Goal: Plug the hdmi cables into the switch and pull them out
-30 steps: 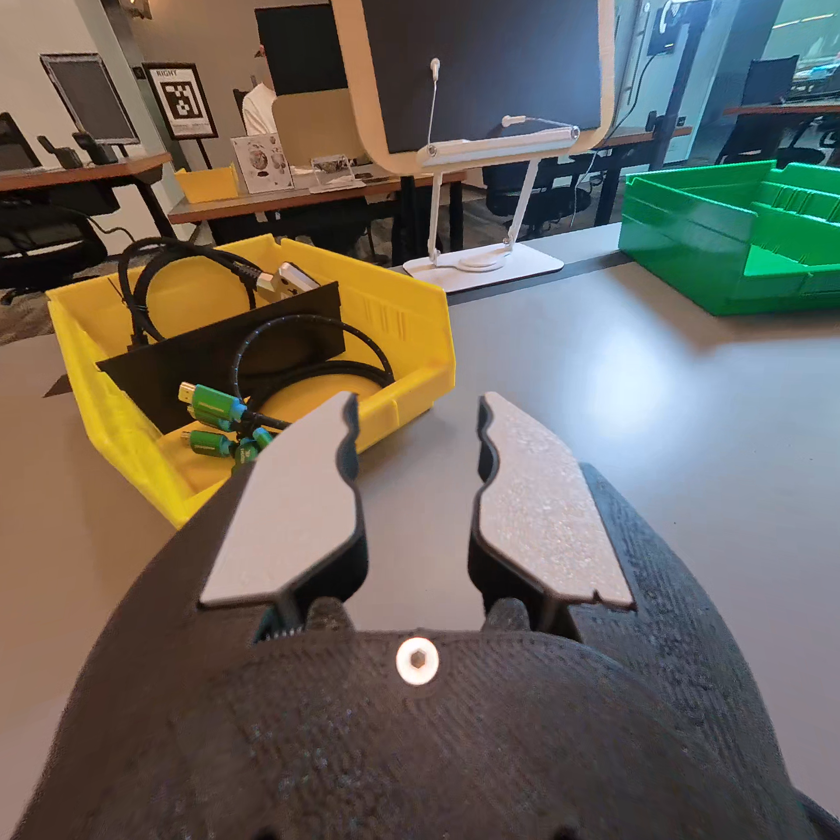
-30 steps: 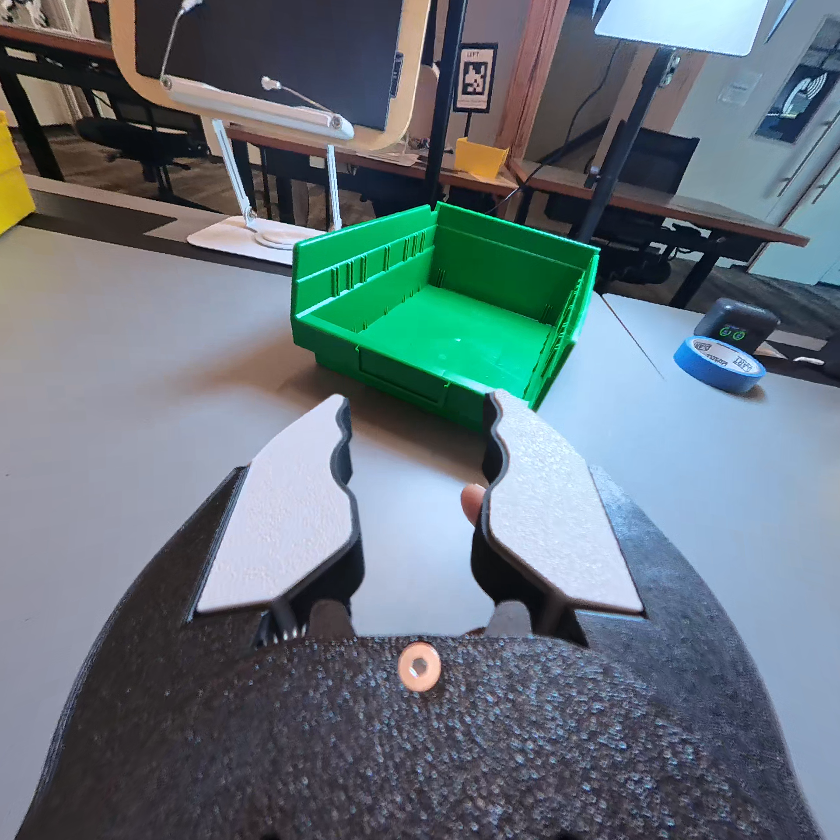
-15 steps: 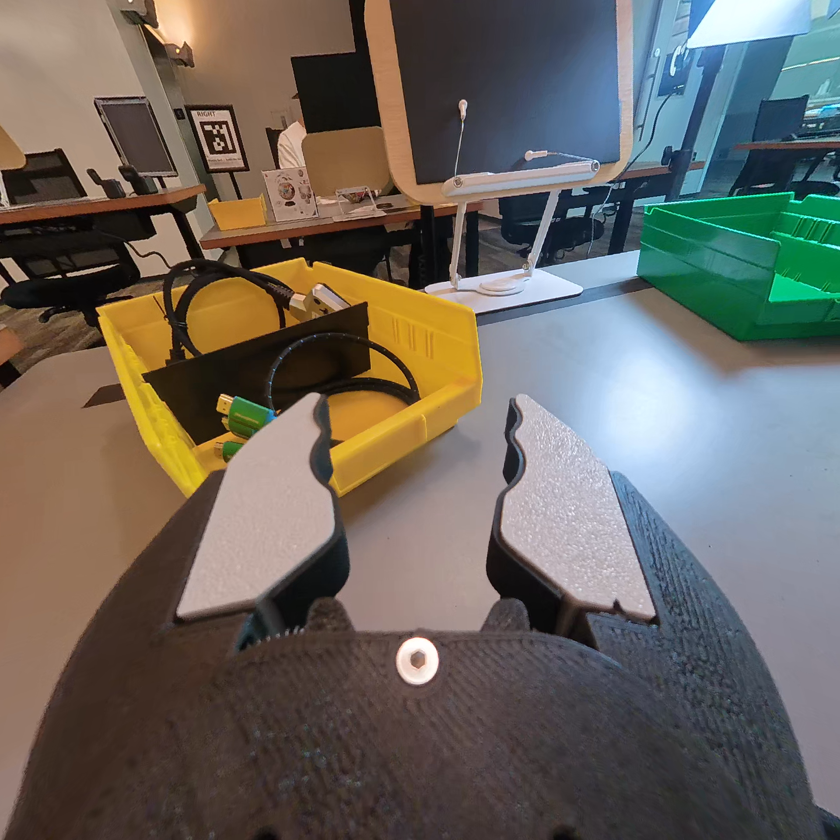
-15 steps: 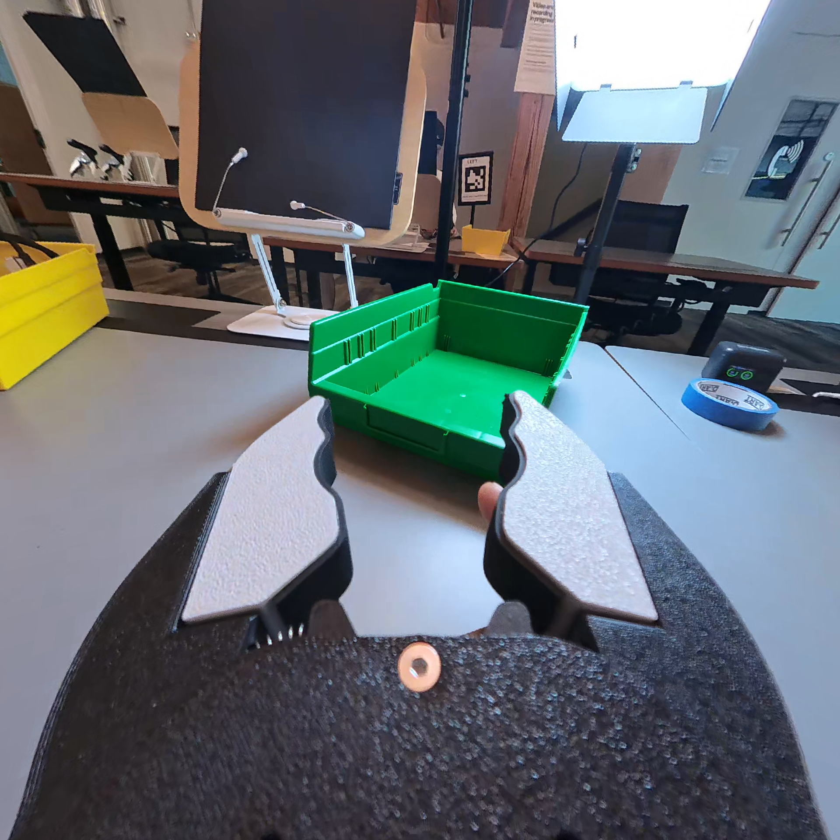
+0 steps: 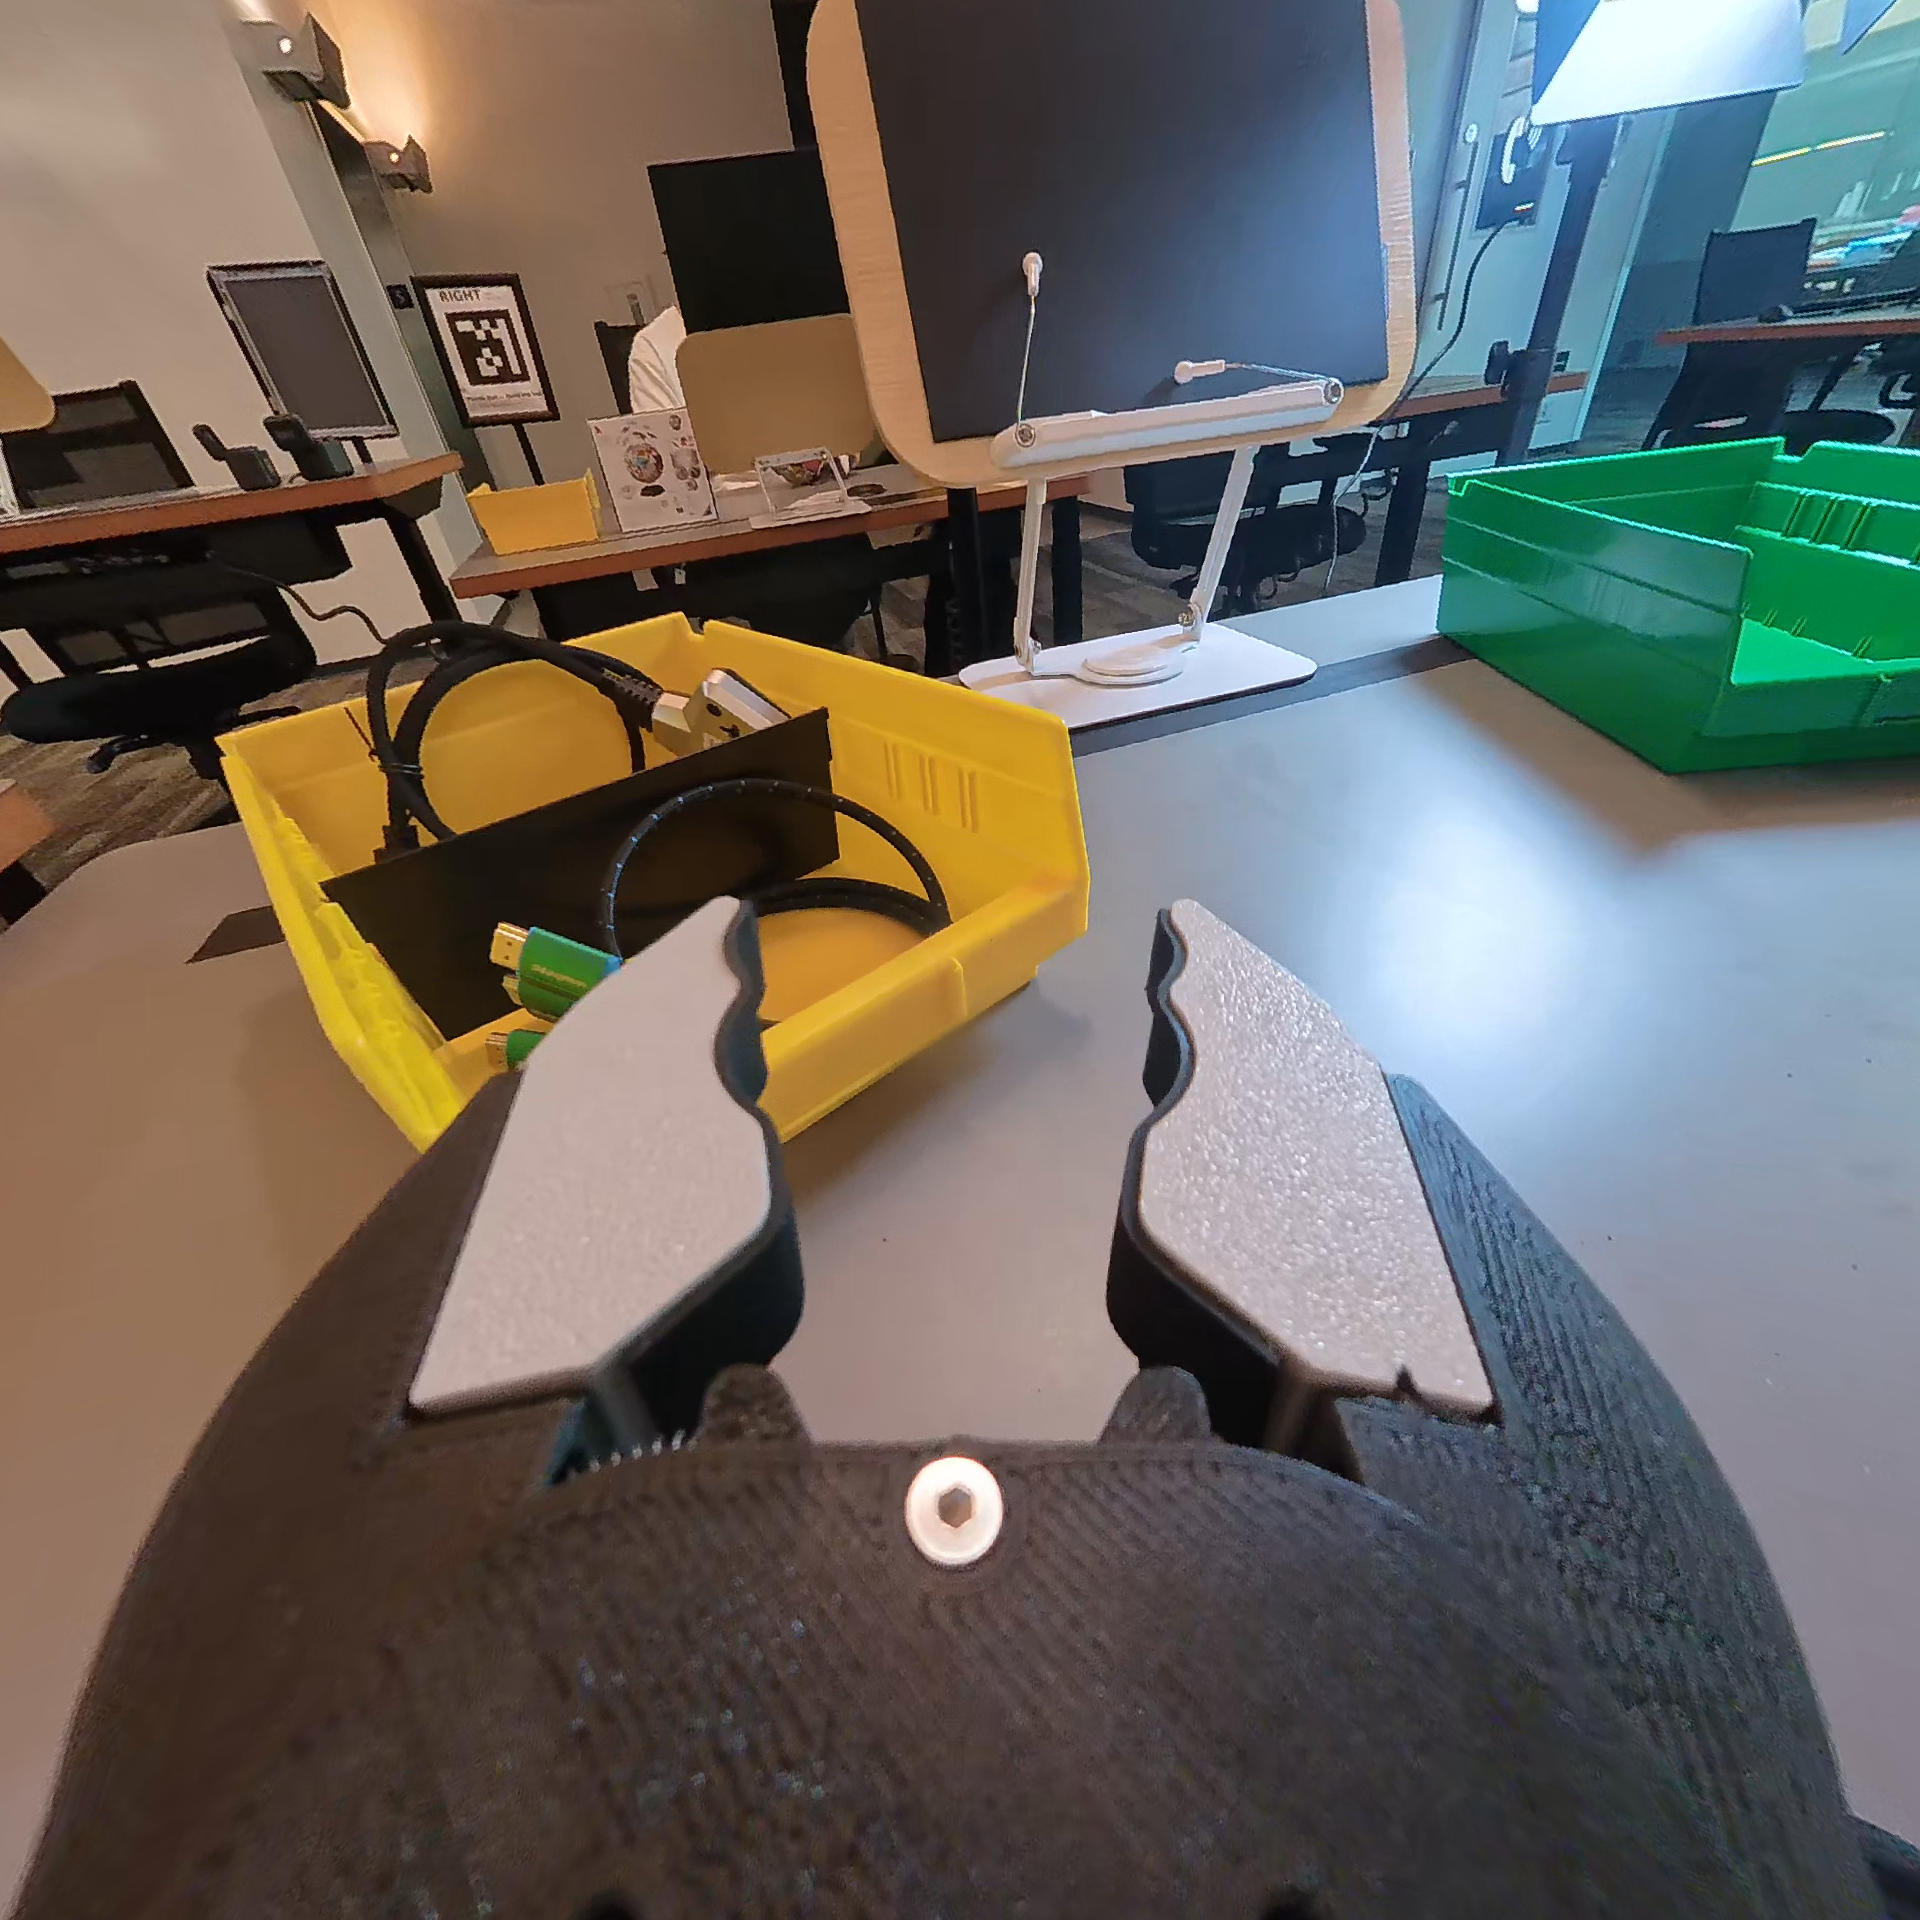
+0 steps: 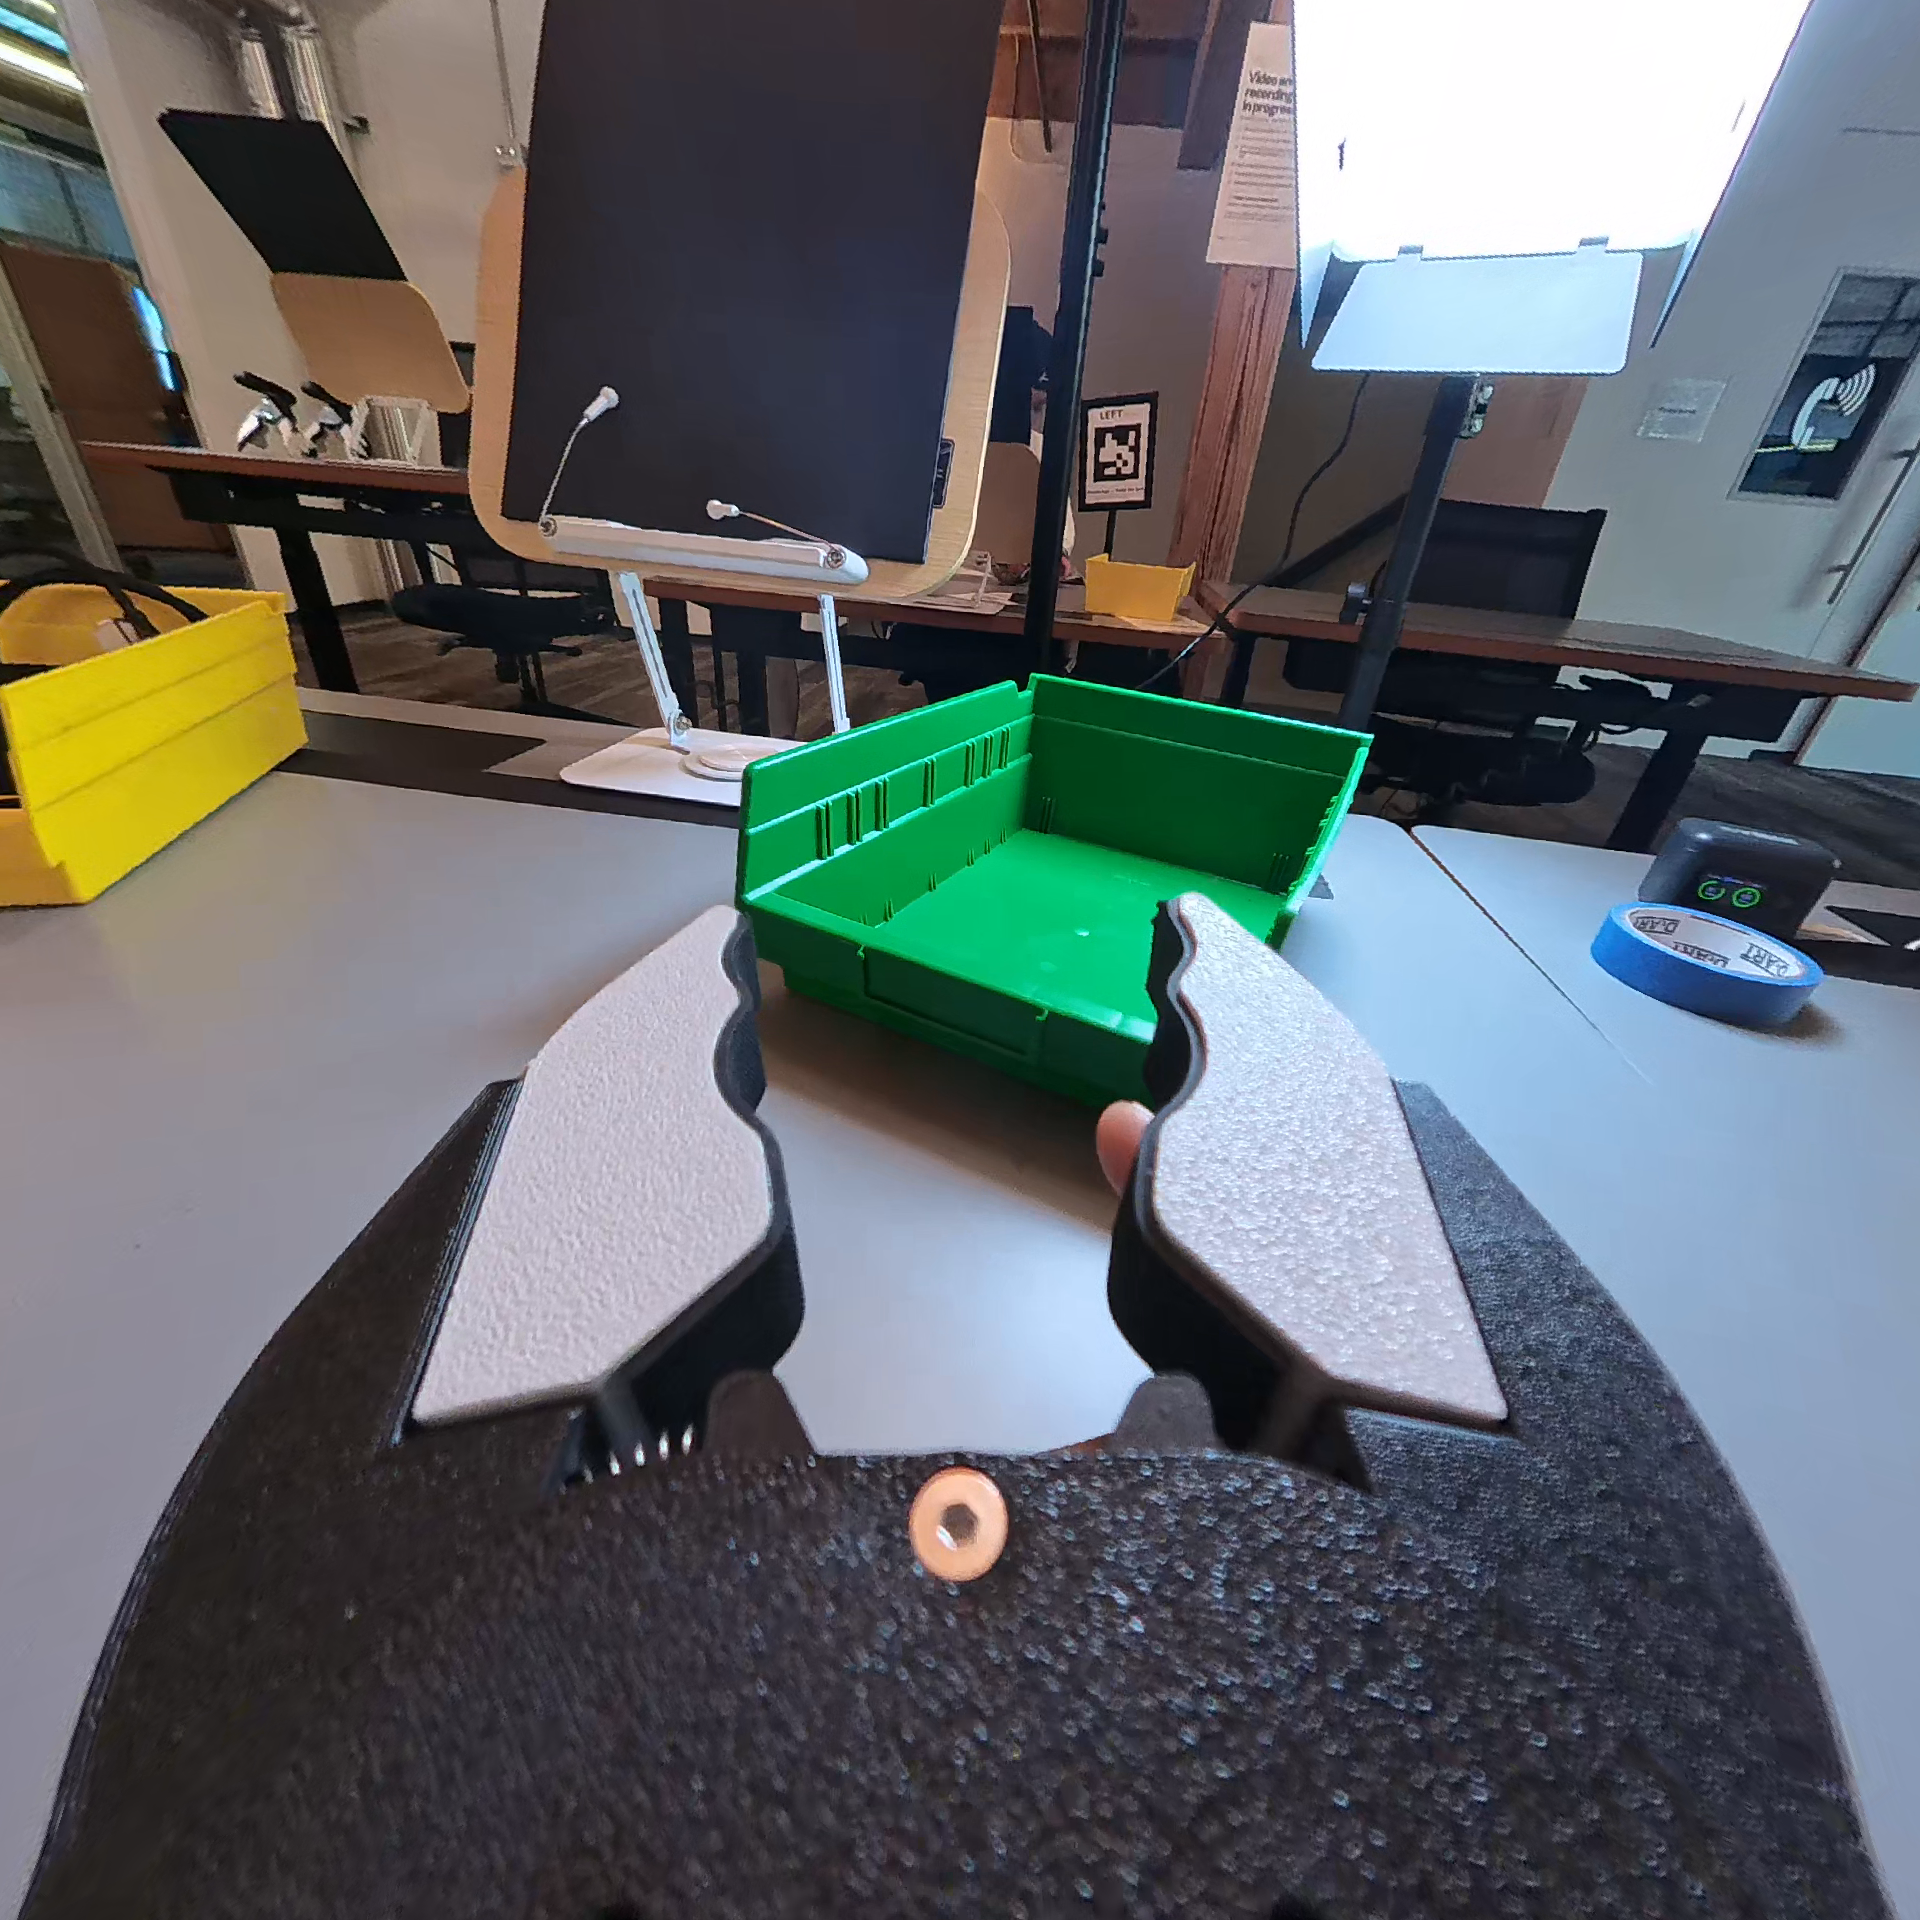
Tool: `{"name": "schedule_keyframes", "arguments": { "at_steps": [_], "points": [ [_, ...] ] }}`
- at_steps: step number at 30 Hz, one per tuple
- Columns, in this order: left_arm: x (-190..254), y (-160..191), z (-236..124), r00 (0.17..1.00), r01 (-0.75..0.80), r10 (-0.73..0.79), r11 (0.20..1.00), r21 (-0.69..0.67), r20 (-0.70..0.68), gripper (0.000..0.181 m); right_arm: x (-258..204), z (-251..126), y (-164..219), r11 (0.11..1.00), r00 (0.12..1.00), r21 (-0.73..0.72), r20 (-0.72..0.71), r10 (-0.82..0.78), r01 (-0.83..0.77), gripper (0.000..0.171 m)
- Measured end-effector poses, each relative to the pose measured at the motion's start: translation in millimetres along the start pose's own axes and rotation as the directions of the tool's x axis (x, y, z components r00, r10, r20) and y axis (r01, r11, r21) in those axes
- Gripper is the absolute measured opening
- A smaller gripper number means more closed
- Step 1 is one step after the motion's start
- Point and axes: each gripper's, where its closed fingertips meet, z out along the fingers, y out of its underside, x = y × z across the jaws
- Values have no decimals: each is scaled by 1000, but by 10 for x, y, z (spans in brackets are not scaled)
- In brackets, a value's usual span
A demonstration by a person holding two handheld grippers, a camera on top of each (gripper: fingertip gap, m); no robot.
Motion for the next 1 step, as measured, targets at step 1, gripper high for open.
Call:
{"name": "schedule_keyframes", "arguments": {
  "at_steps": [1],
  "points": [
    [7, 3, 1, 1000, -2, 2, 1000, -2, -3, 72, -2, -6, -9, 1000, 1000, 6, 2, 1, -1, 72]
  ]
}}
